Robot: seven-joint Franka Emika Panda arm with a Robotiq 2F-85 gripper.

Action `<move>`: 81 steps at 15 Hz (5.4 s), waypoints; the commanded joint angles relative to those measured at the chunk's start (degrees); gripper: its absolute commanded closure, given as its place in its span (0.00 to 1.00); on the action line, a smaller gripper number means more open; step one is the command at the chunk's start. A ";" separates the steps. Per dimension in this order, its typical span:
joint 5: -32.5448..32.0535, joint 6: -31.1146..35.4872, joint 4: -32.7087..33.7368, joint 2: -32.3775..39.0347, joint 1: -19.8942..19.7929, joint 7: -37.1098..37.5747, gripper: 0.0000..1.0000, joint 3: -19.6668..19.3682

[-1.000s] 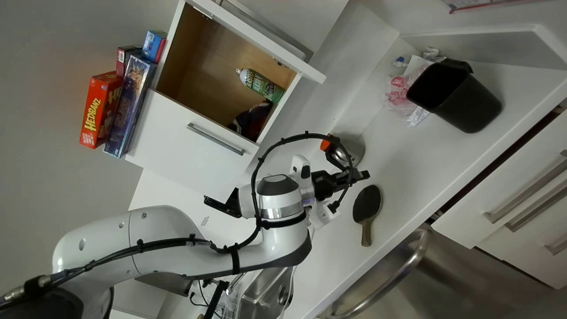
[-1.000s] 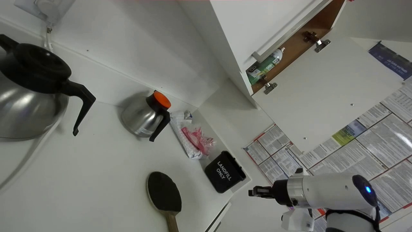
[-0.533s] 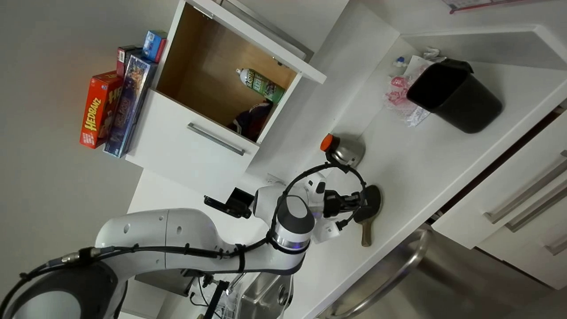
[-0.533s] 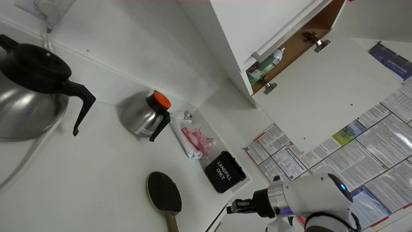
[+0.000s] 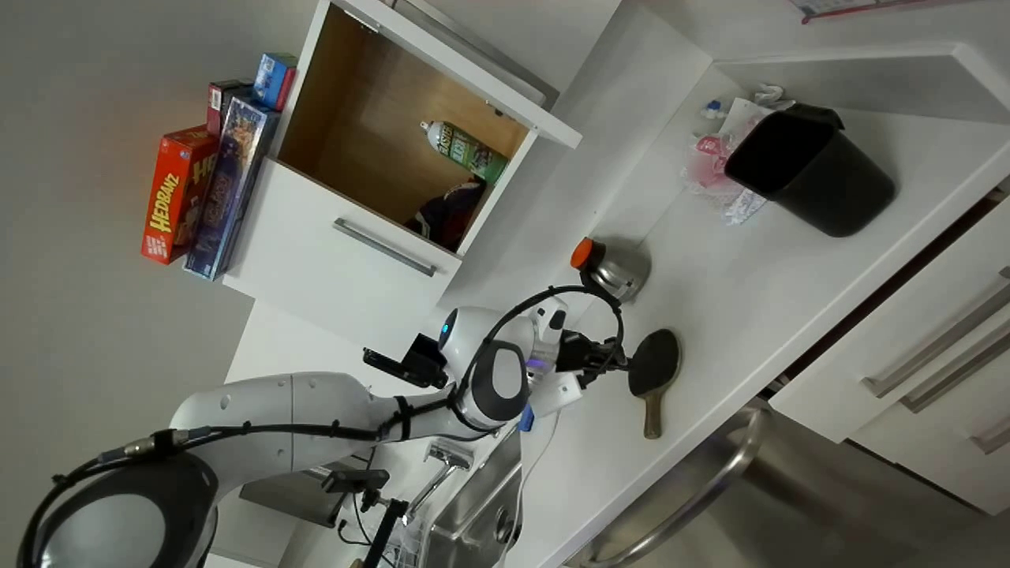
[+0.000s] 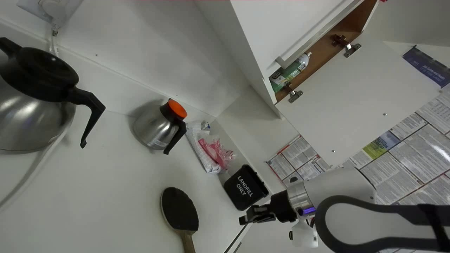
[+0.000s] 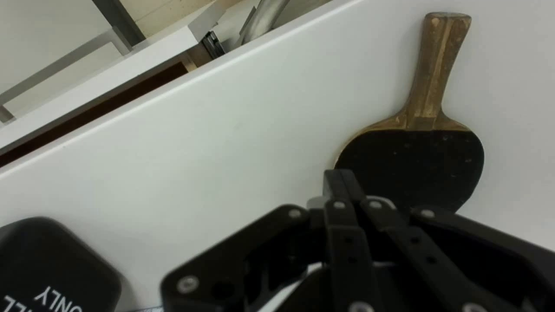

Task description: Remove the white object from the bottom shelf of the overhead cabinet, put it in the open drawer, close the drawer, and then close the cabinet door

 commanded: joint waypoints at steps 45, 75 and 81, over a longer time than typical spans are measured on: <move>60.32 10.51 -10.38 -39.11 -4.78 -35.00 1.00 -16.93; 64.26 -18.68 28.83 -18.03 6.13 -22.25 1.00 -40.95; 73.95 -32.65 37.36 -8.74 0.90 -23.54 1.00 -39.84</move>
